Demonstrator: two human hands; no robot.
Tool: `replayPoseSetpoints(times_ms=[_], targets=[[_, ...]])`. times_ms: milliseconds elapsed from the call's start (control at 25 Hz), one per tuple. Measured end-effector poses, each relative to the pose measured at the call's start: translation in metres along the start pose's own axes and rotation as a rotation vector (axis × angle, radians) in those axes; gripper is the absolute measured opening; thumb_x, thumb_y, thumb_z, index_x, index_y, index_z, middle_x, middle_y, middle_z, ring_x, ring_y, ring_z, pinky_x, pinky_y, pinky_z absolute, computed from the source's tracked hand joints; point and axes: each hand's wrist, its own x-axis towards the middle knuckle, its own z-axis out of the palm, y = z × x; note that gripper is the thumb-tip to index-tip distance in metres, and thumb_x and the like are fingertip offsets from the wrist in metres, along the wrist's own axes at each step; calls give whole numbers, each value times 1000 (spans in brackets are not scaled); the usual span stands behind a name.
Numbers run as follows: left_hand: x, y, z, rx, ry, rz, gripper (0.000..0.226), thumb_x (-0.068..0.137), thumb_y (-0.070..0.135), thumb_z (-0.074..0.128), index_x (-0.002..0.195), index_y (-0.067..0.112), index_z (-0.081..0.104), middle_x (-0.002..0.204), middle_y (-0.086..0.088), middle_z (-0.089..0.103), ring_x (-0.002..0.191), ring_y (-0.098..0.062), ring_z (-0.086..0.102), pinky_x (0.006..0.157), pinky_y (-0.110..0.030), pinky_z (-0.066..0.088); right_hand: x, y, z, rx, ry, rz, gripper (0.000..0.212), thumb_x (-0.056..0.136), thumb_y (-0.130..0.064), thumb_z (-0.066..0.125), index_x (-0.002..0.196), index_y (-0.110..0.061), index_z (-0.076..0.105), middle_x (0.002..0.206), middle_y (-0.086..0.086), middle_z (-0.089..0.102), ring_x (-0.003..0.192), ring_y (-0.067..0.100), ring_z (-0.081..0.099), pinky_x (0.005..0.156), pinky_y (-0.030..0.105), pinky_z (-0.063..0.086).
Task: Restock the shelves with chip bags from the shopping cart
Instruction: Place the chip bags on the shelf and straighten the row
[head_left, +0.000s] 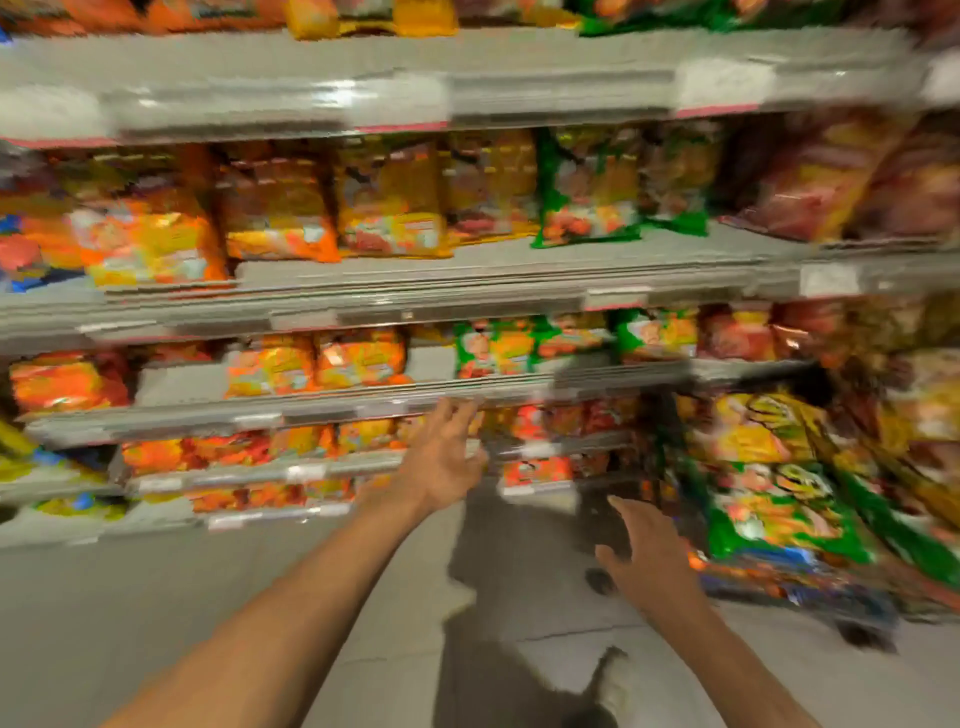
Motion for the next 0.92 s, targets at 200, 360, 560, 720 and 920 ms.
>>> replayPoseSetpoints(times_ms=[200,360,560,720,920], targets=[[108,154,123,101,-180,210,55,90,5,68,142,2,51,138,-22,52,135,-36,45,114,-33,28,-3,140,-59,212,281,205,53,91,-20,71,139,-6,53,135,17,56,127,39,48,106,51,43],[164,268,219,127,-379,296,58,96,16,64,151,12,43,149,-17,45,143,-33,35,118,-38,28,-16,239,-107,331,454,361,52,90,-15,74,137,-7,55,127,15,58,120,31,48,100,41,46],[222,369,290,141,-444,396,66,101,41,57,157,20,30,159,-4,27,149,-22,21,120,-38,23,-3,332,-164,595,602,605,63,92,-28,70,147,-11,44,136,8,53,127,21,48,107,30,42],[281,431,323,210,-390,479,76,98,39,63,159,13,26,161,-10,26,150,-26,19,120,-37,18,21,379,-186,1014,612,758,38,91,-29,71,125,-33,52,112,-9,66,97,-4,66,74,18,57],[335,466,361,302,-462,447,98,88,43,74,161,14,16,165,-14,20,151,-30,21,119,-38,25,50,416,-187,1328,488,969,61,88,-39,74,140,-21,47,128,5,65,113,26,65,93,40,54]])
